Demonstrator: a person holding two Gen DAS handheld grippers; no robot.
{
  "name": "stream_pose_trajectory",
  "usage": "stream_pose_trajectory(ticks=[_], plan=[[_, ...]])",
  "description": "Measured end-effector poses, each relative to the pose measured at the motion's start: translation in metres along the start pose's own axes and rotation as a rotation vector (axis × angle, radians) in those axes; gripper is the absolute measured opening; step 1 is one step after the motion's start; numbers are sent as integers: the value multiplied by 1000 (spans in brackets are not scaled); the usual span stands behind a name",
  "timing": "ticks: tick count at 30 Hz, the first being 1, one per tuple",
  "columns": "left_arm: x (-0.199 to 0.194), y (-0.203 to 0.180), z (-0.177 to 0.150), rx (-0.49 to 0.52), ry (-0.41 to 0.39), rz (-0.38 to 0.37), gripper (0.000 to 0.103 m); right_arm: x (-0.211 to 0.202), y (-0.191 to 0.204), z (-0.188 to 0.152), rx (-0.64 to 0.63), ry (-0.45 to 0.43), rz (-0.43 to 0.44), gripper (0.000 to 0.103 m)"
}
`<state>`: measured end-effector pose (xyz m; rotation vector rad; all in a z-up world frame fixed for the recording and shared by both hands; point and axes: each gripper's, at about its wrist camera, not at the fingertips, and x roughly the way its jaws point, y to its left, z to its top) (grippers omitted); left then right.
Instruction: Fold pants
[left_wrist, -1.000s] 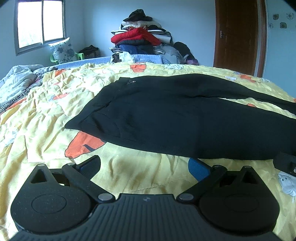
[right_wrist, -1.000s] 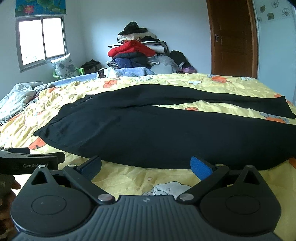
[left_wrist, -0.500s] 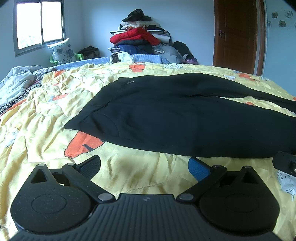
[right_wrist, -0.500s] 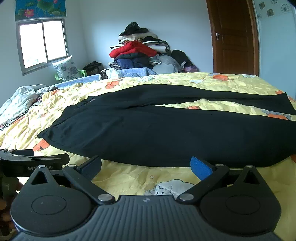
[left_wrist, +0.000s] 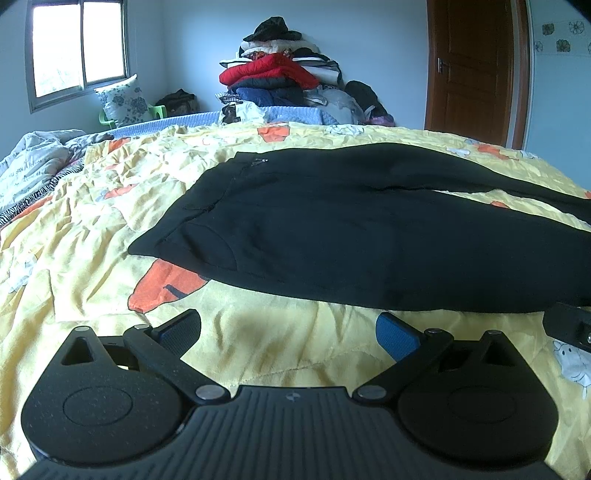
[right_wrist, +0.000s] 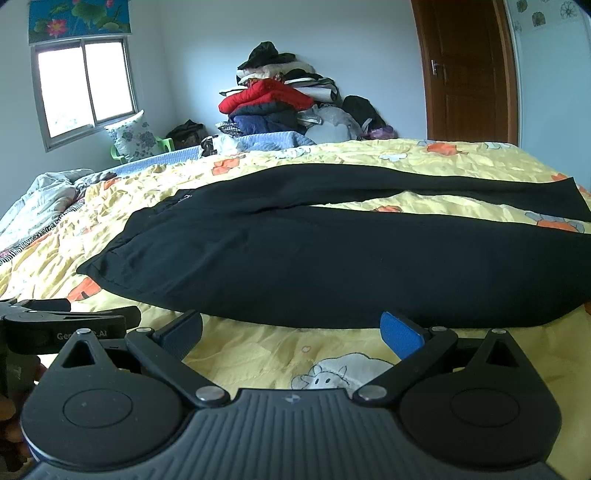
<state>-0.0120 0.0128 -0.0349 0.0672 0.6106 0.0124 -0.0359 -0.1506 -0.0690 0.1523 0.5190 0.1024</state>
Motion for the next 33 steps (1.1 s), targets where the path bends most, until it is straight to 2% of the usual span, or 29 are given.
stream_pose_trajectory(ticks=[24, 29, 33], plan=[[10, 3, -4, -6, 29, -10, 102, 9, -6, 0, 12, 37, 27, 103], [13, 7, 0, -22, 26, -25, 102, 16, -9, 11, -42, 28, 78, 103], [16, 12, 16, -26, -9, -21, 103, 26, -10, 37, -118, -33, 138, 103]])
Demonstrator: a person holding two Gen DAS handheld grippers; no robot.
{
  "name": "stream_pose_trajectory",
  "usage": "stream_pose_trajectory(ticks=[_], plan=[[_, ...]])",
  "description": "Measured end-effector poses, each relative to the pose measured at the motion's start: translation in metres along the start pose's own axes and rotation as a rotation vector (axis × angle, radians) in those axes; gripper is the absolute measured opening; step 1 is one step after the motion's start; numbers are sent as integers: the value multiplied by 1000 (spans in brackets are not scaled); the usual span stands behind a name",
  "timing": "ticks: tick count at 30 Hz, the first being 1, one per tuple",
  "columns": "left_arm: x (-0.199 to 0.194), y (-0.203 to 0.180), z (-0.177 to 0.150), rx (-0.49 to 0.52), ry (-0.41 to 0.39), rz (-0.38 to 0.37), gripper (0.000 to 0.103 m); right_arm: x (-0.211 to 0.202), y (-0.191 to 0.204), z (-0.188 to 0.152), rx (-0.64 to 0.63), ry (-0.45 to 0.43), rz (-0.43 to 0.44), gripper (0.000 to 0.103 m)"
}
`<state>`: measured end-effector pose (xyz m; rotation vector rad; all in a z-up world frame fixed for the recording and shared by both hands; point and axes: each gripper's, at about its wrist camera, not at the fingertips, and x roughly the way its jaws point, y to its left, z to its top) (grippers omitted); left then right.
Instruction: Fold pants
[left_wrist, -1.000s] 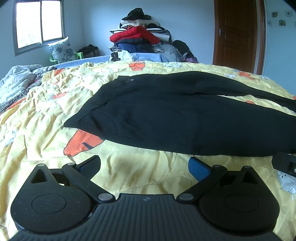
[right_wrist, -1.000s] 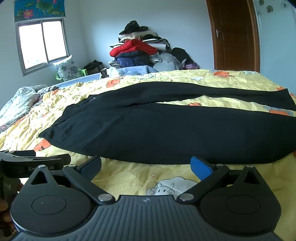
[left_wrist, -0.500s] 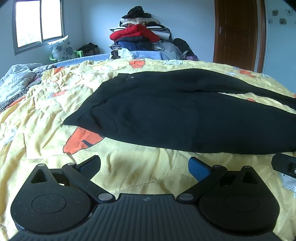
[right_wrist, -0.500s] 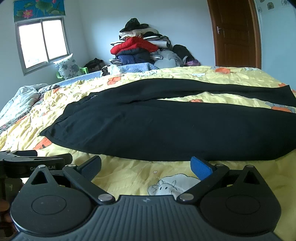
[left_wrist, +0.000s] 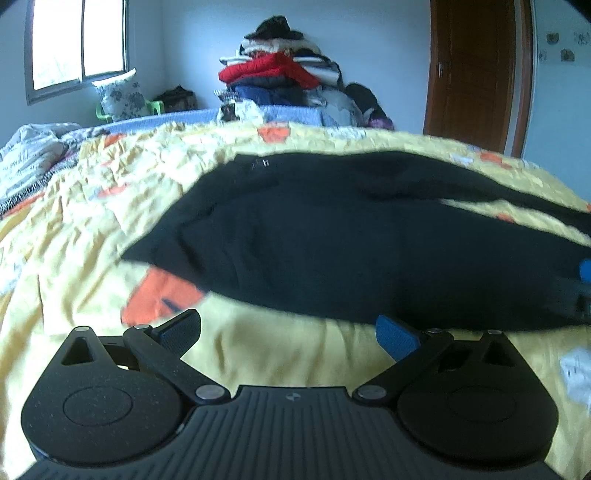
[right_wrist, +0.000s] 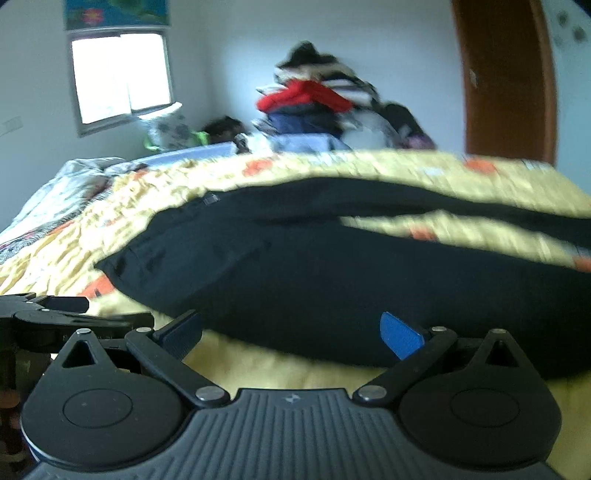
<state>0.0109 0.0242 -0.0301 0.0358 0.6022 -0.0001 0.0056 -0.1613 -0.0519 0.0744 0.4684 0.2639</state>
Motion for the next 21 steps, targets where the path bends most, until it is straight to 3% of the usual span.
stream_pose_trajectory(ticks=[4, 10, 14, 18, 21], plan=[[12, 6, 19, -16, -15, 10, 103, 27, -6, 32, -108, -11, 52, 103], [44, 11, 38, -59, 4, 24, 103, 83, -19, 74, -202, 43, 85, 103], [59, 14, 35, -62, 23, 26, 103, 132, -36, 108, -184, 77, 131, 103], [68, 13, 29, -44, 34, 25, 103, 194, -50, 147, -141, 114, 87, 103], [70, 15, 27, -48, 30, 13, 103, 241, -63, 170, -83, 147, 110, 103]])
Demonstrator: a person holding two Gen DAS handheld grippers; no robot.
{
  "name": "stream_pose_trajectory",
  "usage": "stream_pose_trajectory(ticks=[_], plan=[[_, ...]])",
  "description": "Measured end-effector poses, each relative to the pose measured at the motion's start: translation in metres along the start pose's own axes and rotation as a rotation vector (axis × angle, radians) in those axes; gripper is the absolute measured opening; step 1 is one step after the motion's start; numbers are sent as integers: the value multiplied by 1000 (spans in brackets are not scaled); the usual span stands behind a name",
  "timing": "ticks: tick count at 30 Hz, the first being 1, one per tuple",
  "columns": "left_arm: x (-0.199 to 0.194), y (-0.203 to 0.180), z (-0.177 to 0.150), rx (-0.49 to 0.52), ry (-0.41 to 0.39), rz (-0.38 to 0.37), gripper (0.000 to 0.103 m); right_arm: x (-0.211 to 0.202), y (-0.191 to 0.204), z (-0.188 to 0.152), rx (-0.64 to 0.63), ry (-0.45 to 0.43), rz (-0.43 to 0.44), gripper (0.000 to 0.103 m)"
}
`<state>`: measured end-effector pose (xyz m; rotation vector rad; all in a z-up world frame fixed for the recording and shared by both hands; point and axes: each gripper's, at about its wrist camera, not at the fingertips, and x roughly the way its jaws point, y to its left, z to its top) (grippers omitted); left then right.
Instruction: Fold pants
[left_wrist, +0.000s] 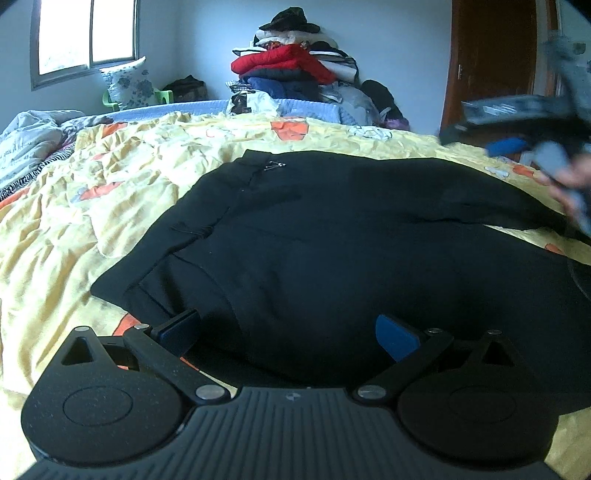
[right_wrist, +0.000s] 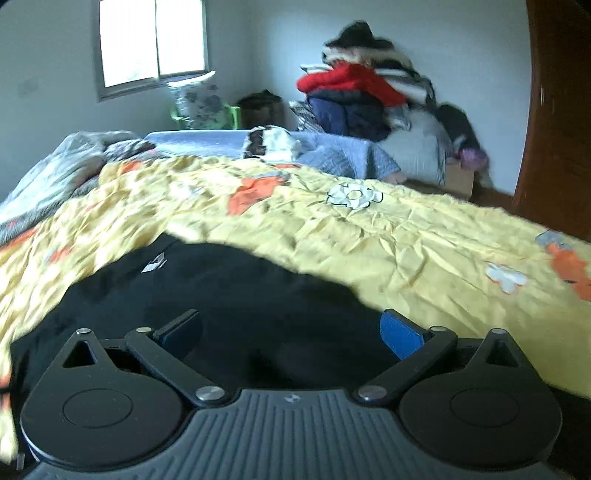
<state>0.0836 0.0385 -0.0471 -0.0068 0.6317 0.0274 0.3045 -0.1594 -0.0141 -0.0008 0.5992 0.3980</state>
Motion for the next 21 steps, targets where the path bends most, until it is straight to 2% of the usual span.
stream_pose_trajectory(ticks=[6, 10, 12, 13, 14, 16, 17, 19, 21], plan=[[3, -1, -3, -4, 15, -10, 103, 76, -19, 22, -5, 80, -1, 102], [4, -2, -4, 0, 19, -9, 103, 114, -20, 21, -82, 160, -4, 102], [3, -3, -4, 0, 20, -10, 103, 121, -19, 16, -118, 189, 32, 80], [3, -2, -4, -2, 19, -12, 103, 118, -18, 13, -124, 171, 67, 61], [3, -1, -4, -8, 17, -16, 103, 115, -16, 11, -135, 160, 84, 35], [0, 3, -3, -27, 9, -27, 102, 104, -8, 8, -173, 138, 64, 14], [-2, 5, -2, -41, 3, -31, 101, 96, -2, 4, -208, 122, 53, 7], [-7, 13, 4, -95, -18, -55, 101, 78, 11, -1, -273, 83, 36, 7], [-13, 23, 19, -151, -44, -105, 102, 53, 32, -9, -398, 23, 21, 7]])
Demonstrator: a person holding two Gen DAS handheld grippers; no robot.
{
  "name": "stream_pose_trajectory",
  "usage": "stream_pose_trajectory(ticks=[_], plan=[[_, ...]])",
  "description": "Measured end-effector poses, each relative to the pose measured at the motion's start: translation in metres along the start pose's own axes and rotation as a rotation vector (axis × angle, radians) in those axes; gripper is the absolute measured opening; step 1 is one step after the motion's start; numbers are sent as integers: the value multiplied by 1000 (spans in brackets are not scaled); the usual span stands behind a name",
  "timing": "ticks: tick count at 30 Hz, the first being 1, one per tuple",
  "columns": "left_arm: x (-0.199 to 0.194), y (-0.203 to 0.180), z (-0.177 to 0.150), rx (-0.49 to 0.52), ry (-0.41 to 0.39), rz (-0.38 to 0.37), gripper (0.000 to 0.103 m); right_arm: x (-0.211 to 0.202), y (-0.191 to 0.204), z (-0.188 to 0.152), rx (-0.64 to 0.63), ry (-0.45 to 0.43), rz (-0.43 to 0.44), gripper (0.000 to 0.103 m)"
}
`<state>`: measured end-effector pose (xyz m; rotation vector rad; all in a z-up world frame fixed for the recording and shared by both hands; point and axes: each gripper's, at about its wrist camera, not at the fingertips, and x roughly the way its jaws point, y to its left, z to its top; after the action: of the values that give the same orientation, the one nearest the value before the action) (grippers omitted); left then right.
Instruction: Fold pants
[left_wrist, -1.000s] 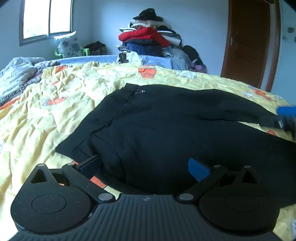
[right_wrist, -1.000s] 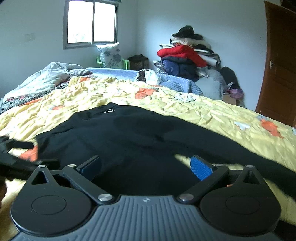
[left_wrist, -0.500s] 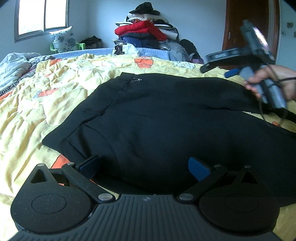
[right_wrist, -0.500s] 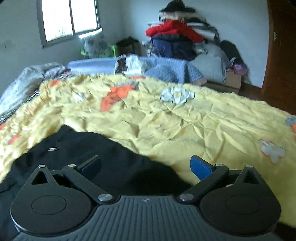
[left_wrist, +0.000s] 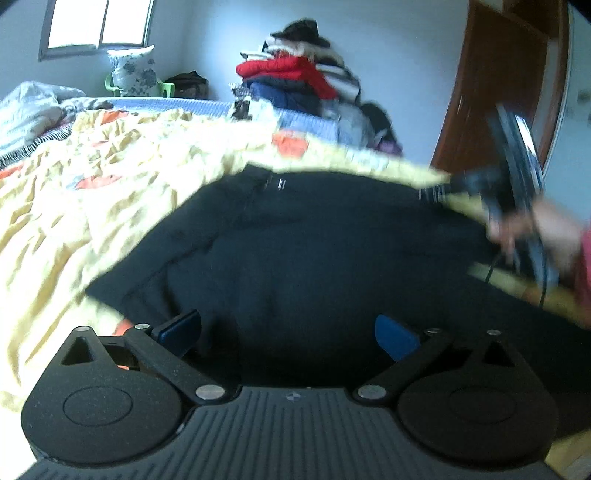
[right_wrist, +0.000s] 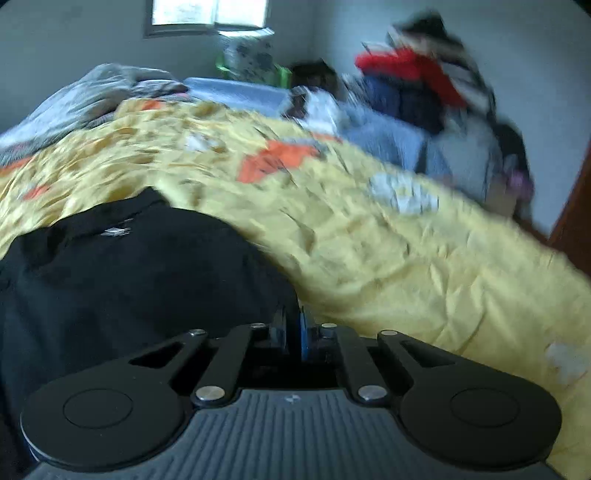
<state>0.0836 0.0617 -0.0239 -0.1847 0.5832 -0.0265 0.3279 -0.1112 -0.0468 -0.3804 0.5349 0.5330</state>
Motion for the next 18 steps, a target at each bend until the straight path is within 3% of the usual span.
stream_pose_trajectory(ticks=[4, 9, 12, 15, 18], plan=[[10, 21, 41, -135, -19, -62, 102, -54, 58, -13, -239, -83, -1, 7], [51, 54, 80, -416, 67, -261, 102, -102, 122, -42, -446, -113, 33, 7], [82, 60, 96, -482, 134, -328, 102, -113, 139, -54, -486, -108, 62, 7], [108, 67, 102, -543, 168, -276, 102, -115, 140, -59, -463, -100, 82, 7], [124, 81, 102, -628, 169, -231, 93, -114, 136, -58, -421, -97, 92, 6]])
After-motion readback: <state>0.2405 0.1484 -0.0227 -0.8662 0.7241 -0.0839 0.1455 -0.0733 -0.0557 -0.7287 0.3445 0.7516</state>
